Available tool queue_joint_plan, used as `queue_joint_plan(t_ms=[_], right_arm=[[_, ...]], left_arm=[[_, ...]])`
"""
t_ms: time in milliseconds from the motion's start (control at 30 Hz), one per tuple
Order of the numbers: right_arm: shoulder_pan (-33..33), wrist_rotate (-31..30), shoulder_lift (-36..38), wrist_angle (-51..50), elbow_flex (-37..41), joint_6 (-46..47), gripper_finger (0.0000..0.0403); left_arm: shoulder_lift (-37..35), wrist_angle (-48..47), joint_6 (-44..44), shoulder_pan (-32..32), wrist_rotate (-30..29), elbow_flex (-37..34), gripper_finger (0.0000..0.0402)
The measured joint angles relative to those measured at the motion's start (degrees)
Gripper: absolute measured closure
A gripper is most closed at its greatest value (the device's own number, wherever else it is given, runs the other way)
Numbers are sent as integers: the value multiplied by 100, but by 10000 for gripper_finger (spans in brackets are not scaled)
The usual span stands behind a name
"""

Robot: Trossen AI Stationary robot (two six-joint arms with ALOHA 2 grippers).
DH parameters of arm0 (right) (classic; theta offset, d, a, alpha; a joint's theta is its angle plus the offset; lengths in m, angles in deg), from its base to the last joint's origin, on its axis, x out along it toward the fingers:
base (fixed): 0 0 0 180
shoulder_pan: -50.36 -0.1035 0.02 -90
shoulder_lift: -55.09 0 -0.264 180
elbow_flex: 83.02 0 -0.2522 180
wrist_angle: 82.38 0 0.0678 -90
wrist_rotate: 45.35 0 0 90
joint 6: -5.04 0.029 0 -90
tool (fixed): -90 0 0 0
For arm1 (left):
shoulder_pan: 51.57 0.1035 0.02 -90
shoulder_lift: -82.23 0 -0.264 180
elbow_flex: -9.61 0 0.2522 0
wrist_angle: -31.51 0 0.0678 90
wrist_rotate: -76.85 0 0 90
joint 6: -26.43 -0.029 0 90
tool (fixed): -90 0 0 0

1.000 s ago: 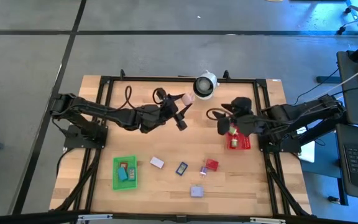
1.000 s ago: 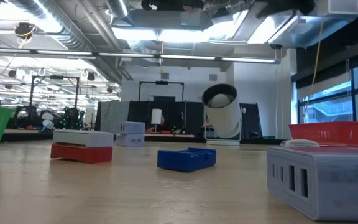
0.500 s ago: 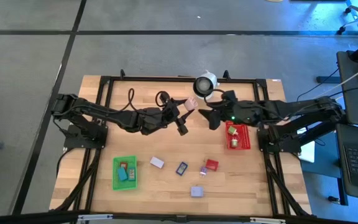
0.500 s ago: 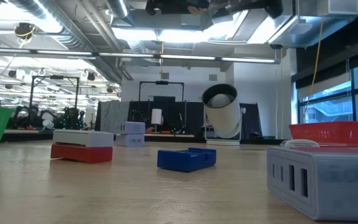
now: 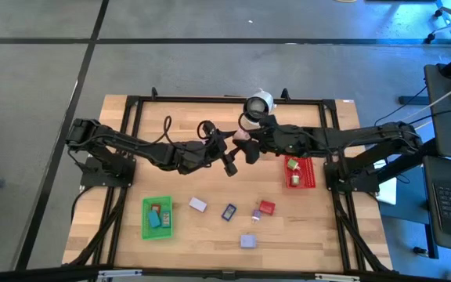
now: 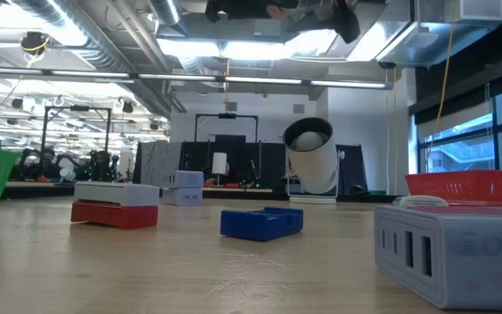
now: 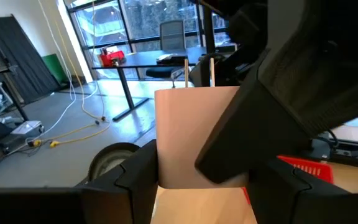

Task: Pick & Place Office items
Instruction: Put the white charger adapter into the red bin

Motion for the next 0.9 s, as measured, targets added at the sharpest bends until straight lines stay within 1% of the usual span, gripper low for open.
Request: queue_joint_plan(t_ms=[100, 200, 300, 433, 700, 800, 900], right_arm=[[42, 145, -42, 14, 0, 92, 109], [48, 174, -46, 10, 0, 107, 152], [42, 201, -46, 15, 0, 105, 206], [49, 299, -46, 41, 0, 107, 282], [61, 296, -40, 13, 0, -48, 285], [125, 353, 34, -104, 0, -214, 285], [231, 343, 201, -370, 4, -282, 285]], left_arm=[[0, -2, -130, -37, -157, 0, 210], [0, -24, -342, -87, -379, 0, 210], [0, -72, -406, -104, -433, 0, 209], [3, -83, -443, -101, -471, -2, 197], [4, -88, -343, -109, -374, -2, 186], [1, -201, 6, -116, -255, -1, 175], [-11, -458, 547, -117, -235, 0, 159]])
